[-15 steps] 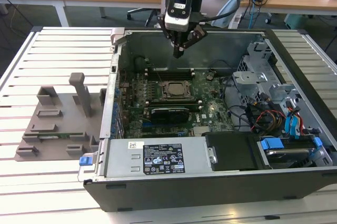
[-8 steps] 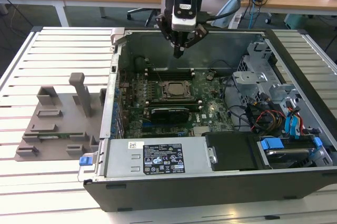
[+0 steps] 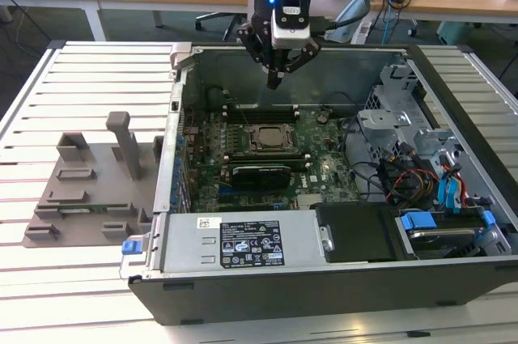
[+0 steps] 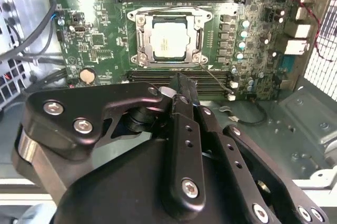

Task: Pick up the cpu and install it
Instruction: 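Install the first cpu locking lever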

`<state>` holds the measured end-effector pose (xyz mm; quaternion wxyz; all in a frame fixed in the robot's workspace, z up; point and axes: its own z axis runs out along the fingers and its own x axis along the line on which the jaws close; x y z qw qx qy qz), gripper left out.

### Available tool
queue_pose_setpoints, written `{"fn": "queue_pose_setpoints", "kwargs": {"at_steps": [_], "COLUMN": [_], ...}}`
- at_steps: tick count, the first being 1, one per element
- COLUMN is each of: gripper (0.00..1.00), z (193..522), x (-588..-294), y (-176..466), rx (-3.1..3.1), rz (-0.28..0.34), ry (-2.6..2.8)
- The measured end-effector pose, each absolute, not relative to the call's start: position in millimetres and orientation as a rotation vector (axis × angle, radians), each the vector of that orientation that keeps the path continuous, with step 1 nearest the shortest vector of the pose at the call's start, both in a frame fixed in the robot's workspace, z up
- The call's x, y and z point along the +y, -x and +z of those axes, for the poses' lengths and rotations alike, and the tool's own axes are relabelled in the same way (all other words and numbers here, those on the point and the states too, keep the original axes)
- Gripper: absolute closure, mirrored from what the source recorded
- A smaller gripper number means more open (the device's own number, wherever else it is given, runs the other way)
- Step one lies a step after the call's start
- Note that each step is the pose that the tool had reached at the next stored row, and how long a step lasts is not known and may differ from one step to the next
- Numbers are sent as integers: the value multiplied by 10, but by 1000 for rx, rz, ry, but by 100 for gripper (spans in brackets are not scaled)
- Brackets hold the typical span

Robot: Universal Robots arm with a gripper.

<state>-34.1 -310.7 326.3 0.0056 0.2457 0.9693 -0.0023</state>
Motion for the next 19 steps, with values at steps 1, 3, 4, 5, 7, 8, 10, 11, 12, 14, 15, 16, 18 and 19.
{"fn": "queue_pose_setpoints", "kwargs": {"at_steps": [1, 3, 4, 5, 7, 8, 10, 11, 12, 14, 15, 16, 18, 19], "gripper": [89, 89, 89, 89, 89, 89, 89, 89, 89, 89, 89, 89, 89, 89], "z": [3263, 3263, 3263, 3263, 3263, 3263, 3263, 3263, 3263, 3263, 3263, 3263, 3263, 3263], "x": [-3107, -3107, -3107, -3107, -3107, -3107, -3107, -3107, -3107, -3107, -3107, -3107, -3107, -3107], "y": [341, 341, 341, 341, 341, 341, 341, 341, 341, 341, 341, 342, 342, 342], "rx": [3044, 3052, 3058, 3061, 3068, 3074, 3081, 3084, 3086, 3094, 3096, 3099, 3104, 3106], "rz": [-7, -7, -7, -7, -6, -6, -6, -6, -6, -6, -5, -5, -5, -5], "ry": [-730, -695, -670, -654, -620, -591, -553, -537, -523, -476, -460, -439, -405, -388]}}
